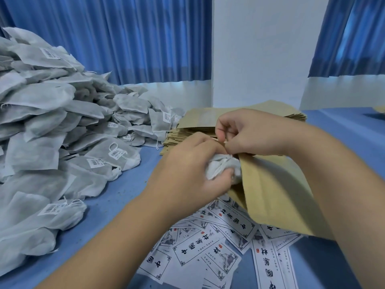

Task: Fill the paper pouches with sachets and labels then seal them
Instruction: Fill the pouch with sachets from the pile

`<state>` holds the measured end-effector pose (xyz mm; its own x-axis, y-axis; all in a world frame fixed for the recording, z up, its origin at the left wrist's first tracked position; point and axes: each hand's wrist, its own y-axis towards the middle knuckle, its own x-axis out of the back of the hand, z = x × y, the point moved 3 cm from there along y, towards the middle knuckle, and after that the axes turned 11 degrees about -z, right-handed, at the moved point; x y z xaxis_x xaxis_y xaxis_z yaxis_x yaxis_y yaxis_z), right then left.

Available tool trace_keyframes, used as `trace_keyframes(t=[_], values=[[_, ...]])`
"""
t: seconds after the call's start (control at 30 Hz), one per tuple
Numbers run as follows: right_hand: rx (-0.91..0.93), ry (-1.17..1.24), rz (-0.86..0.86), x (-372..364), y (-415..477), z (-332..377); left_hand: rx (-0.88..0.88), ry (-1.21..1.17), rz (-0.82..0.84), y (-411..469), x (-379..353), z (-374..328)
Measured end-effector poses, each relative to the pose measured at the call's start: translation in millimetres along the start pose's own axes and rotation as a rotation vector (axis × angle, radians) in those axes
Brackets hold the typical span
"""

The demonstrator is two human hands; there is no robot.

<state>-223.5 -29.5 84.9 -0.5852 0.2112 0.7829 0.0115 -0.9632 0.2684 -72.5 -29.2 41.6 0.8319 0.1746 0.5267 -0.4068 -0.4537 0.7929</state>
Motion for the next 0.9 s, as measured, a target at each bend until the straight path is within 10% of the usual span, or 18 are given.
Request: trace_keyframes(t=[0.4, 0.7, 0.9], values=[[0.04, 0.082, -0.036, 9, -7, 8, -0.08, -0.186, 0.25, -4, -8, -3], [0.058, 0.069, -0.06, 8, -5, 9, -0.011, 0.08, 0.094, 0, 8, 8], [0.07, 0.061, -0.037, -1, -5, 13, 0.001, -0.218, 0.234, -6, -9, -4]])
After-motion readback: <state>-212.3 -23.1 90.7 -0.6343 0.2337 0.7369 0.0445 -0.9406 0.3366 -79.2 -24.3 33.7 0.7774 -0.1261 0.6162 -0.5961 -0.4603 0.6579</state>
